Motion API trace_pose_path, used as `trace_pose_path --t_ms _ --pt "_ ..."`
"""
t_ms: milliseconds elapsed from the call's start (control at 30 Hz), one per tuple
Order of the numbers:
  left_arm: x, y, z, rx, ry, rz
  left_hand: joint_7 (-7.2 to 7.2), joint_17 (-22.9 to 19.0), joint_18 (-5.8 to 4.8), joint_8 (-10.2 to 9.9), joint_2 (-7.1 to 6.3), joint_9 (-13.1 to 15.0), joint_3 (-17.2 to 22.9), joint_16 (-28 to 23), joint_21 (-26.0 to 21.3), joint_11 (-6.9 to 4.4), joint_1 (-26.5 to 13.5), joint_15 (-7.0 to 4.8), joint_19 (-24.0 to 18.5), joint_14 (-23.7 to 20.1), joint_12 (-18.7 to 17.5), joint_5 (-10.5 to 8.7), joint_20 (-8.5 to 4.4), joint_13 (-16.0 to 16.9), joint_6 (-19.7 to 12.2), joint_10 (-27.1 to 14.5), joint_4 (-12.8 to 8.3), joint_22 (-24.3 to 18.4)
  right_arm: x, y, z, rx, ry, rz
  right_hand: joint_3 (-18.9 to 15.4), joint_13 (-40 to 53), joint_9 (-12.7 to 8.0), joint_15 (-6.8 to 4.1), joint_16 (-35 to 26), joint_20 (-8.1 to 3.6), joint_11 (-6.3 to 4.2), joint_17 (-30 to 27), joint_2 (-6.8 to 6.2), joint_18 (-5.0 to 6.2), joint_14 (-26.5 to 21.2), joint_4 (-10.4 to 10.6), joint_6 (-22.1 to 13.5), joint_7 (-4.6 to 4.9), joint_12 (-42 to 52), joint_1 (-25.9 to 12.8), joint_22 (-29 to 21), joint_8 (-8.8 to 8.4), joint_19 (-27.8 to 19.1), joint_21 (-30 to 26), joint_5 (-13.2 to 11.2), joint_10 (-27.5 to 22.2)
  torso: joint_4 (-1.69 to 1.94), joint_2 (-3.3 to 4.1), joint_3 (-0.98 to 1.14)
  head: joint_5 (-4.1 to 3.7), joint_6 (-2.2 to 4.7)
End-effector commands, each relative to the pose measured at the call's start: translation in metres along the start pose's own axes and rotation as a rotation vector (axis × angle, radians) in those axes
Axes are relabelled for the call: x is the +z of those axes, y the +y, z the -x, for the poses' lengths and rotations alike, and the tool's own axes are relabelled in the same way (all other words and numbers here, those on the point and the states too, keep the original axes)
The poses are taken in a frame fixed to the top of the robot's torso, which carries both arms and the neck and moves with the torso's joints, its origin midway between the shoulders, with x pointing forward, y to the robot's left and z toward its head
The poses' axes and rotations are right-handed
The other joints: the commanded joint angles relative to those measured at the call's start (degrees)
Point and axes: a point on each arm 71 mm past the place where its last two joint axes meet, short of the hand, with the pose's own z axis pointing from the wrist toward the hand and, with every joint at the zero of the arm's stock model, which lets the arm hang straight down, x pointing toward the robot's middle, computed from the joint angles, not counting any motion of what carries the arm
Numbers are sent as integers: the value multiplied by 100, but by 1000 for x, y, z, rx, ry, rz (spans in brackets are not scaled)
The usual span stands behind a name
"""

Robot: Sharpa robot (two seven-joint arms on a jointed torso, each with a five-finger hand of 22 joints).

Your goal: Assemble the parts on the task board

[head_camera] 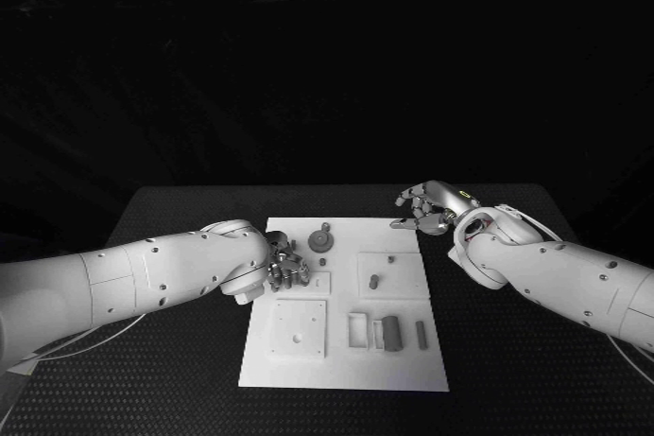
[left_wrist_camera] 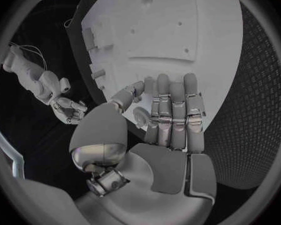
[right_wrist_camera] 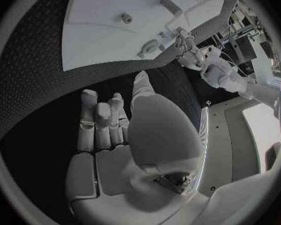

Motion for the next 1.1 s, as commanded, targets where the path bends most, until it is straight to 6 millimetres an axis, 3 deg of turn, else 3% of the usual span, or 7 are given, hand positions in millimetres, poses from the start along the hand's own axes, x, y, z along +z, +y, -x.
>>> trace_pose_path --t_ms 33,700,1100 --pt "1 -6 -12 -24 35 -22 -83 -9 -81 -22 246 -11 0 24 -25 -5 174 -5 7 -36 41 24 -18 8 74 -48 -40 6 0 1 -1 -4 13 4 41 -7 10 -4 -19 -30 -6 -6 -6 169 -35 4 -168 195 37 -69 -6 -17 2 -25 -1 -52 -1 -1 -1 -4 4" --pt "1 -8 -14 -7 51 -20 -113 -29 -75 11 259 23 -11 104 -18 -32 204 -28 80 12 99 101 -37 20 136 14 -172 67 0 0 -2 -4 16 2 51 -11 13 -3 -17 -27 -5 -10 -11 169 -38 4 -170 196 41 -77 -6 -19 -1 -25 -1 -55 5 -2 -10 -21 6" --pt "2 -7 -12 25 32 -14 -155 -74 -79 80 292 114 -20 298 31 -77 197 -70 150 55 244 281 -79 85 201 65 -288 225 0 0 -2 -4 17 2 56 -13 15 -3 -16 -25 -5 -11 -14 170 -39 4 -170 196 43 -79 -6 -20 -2 -25 -1 -57 3 0 -10 -23 2"
